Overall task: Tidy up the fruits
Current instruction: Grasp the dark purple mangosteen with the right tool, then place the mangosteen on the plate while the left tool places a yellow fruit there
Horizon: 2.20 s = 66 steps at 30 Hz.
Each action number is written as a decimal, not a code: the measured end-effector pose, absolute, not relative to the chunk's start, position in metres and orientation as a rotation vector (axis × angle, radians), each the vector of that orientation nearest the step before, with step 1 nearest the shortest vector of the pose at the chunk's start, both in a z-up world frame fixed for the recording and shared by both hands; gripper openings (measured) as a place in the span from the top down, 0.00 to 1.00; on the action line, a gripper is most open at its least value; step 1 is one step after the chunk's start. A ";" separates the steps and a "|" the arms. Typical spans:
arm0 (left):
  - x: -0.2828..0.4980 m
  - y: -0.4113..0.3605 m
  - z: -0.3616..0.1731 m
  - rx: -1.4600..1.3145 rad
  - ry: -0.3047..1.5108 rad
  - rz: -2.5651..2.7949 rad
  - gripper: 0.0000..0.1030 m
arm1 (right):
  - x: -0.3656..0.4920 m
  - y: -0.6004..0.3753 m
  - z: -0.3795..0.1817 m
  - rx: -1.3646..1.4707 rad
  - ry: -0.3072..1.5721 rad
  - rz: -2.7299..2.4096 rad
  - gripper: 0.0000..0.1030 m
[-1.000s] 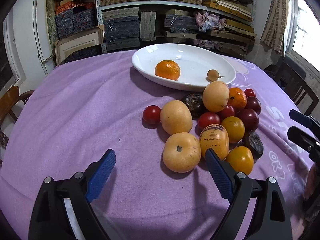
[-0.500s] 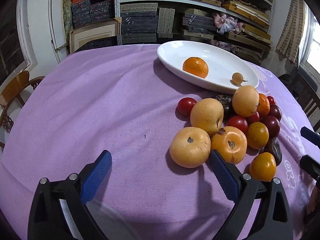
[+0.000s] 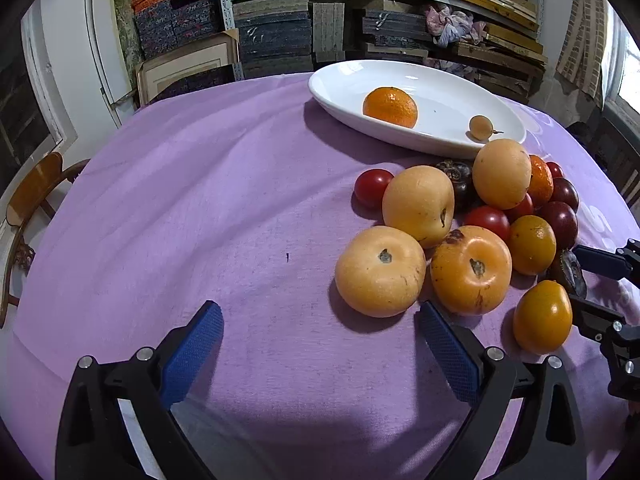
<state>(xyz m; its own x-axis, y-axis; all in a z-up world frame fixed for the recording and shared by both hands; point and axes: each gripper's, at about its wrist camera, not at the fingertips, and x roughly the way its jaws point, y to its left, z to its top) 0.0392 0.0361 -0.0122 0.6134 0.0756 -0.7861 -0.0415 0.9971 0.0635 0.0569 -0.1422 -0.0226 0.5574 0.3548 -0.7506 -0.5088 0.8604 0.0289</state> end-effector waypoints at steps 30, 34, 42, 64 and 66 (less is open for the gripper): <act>0.046 0.045 -0.007 -0.074 0.873 -0.014 0.52 | 0.071 -0.193 -0.026 -0.036 0.871 0.456 0.59; 0.047 0.046 -0.007 -0.080 0.869 -0.046 0.60 | 0.071 -0.194 -0.026 -0.037 0.871 0.456 0.60; 0.041 0.051 0.008 -0.081 0.791 -0.014 0.60 | 0.063 -0.199 -0.018 -0.020 0.825 0.459 0.60; 0.244 0.027 0.037 -0.107 0.933 0.002 0.60 | 0.259 -0.146 0.021 -0.107 0.862 0.304 0.60; 0.251 0.025 0.029 -0.113 0.955 -0.008 0.60 | 0.266 -0.143 0.013 -0.109 0.883 0.305 0.60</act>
<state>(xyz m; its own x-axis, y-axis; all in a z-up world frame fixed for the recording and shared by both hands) 0.2511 0.0249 0.0285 0.5777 -0.0570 -0.8143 -0.0431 0.9940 -0.1002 0.2659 -0.1432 0.0127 0.5947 0.2175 -0.7740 -0.3072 0.9511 0.0313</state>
